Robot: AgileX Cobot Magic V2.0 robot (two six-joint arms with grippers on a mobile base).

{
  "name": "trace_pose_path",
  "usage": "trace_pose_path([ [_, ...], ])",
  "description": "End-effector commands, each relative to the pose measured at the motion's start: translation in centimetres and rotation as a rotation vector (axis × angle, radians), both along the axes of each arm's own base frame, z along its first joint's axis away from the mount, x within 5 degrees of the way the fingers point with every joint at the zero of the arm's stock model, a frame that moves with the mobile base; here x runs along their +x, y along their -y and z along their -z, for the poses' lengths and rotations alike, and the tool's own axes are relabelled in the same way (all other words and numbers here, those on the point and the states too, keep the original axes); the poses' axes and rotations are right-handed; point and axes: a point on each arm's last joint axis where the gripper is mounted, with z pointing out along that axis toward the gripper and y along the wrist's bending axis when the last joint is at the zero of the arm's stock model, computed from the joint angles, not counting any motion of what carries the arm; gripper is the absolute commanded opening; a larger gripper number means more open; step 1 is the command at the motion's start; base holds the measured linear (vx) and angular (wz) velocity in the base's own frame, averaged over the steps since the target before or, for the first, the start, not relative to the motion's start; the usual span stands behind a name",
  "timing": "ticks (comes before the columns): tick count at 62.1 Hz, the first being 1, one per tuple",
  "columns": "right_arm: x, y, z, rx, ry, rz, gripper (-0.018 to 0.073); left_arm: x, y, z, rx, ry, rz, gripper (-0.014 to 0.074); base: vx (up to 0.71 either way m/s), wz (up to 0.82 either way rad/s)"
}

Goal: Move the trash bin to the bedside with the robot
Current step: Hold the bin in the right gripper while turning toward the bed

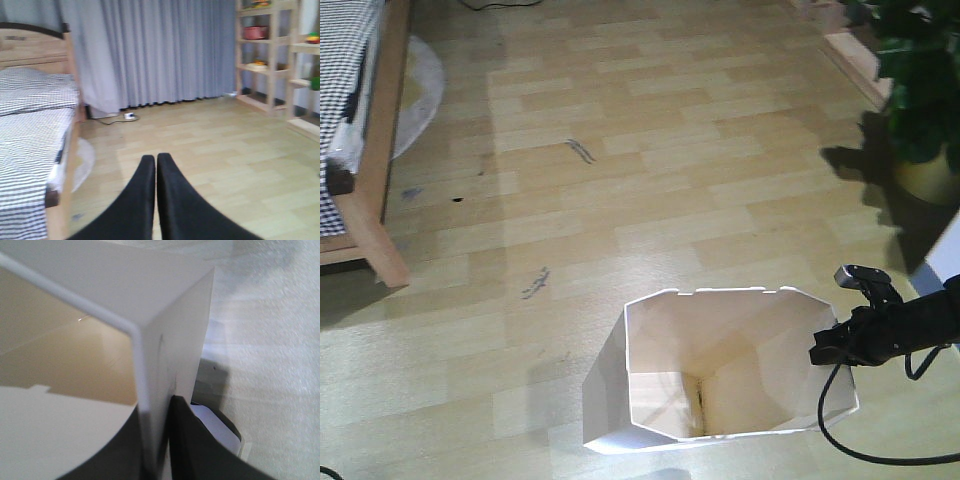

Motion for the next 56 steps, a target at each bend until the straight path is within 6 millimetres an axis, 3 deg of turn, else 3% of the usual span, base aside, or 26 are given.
trace_pose_path([
  [1, 1.01, -1.23, -3.42, 0.213, 0.074, -0.003, -0.0004, -0.01, 0.05, -0.31, -0.023, 0.068, 0.009, -0.0006, 0.2, 0.48],
  [22, 1.01, -1.23, -3.42, 0.213, 0.074, -0.003, -0.0004, -0.01, 0.05, -0.31, -0.023, 0.068, 0.009, -0.0006, 0.24, 0.31],
  [56, 1.01, -1.23, -3.42, 0.213, 0.074, -0.003, -0.0004, -0.01, 0.05, -0.31, -0.023, 0.068, 0.009, -0.0006, 0.32, 0.02],
])
